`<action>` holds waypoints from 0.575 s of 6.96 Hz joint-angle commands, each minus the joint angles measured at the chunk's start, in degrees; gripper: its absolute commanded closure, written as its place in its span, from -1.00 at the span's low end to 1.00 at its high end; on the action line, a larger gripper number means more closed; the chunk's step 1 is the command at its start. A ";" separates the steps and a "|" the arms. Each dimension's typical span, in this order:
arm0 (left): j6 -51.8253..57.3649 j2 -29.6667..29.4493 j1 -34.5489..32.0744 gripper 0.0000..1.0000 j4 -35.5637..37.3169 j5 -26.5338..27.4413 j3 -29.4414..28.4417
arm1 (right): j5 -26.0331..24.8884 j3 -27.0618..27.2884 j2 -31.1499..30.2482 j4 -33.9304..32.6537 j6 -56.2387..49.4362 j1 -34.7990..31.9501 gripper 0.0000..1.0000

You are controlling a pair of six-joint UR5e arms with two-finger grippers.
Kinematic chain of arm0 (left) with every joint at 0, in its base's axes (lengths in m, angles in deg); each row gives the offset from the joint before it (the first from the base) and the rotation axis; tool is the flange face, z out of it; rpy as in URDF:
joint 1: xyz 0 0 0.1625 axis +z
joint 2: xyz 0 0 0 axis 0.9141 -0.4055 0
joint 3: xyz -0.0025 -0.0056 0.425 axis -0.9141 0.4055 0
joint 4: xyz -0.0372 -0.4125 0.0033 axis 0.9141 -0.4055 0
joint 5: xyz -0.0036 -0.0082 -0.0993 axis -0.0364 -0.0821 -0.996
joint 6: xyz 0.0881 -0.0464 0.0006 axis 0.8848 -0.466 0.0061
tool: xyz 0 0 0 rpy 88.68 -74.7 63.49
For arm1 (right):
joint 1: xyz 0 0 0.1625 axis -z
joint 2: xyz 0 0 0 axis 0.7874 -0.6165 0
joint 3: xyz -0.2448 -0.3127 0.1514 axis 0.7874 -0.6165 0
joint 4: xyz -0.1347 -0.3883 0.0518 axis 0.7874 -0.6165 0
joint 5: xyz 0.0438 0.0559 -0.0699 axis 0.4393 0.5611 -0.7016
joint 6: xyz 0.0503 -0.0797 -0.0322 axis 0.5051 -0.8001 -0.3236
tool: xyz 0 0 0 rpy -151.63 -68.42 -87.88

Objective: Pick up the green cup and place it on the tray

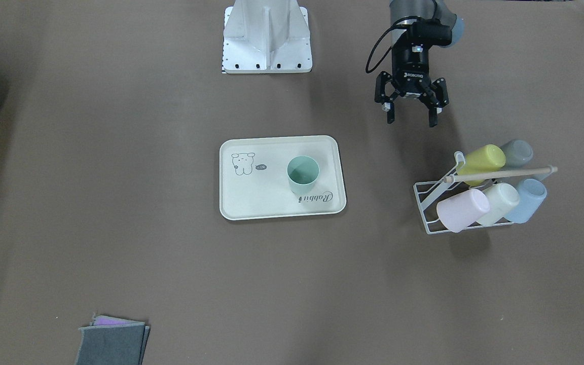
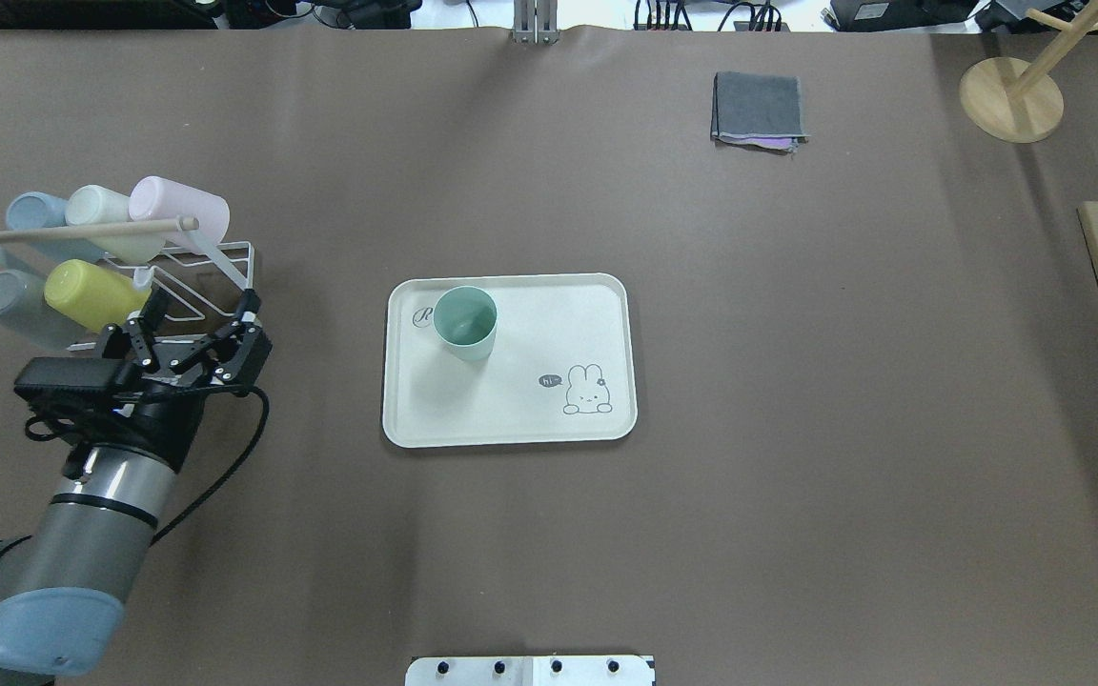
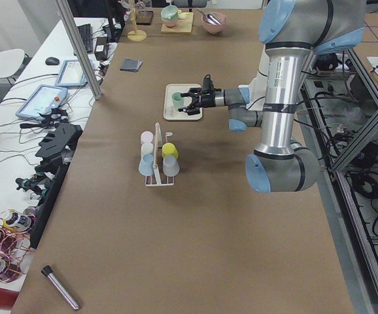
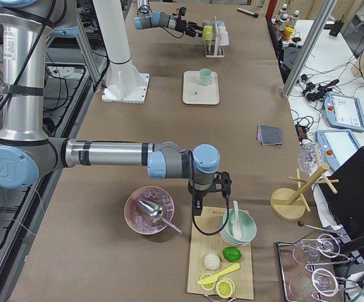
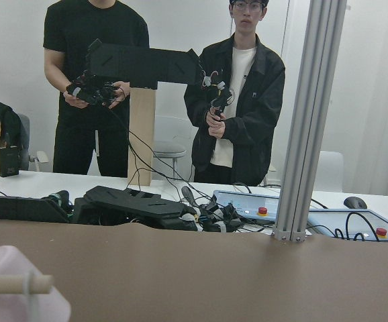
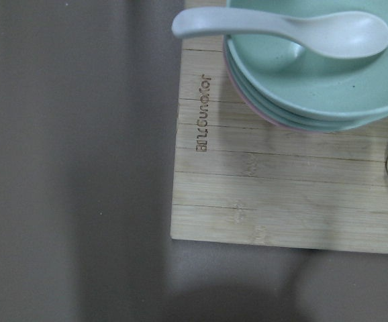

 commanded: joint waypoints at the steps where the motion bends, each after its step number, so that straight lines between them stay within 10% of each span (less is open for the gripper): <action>1: 7.16 10.85 0.14 -0.95 -11.15 -1.14 4.80 | 0.00 -0.08 -0.02 0.00 -0.06 0.00 -1.00; 4: 13.79 19.49 0.14 -0.95 -26.72 -1.23 4.66 | -0.09 -0.08 0.07 0.00 0.03 0.00 -1.00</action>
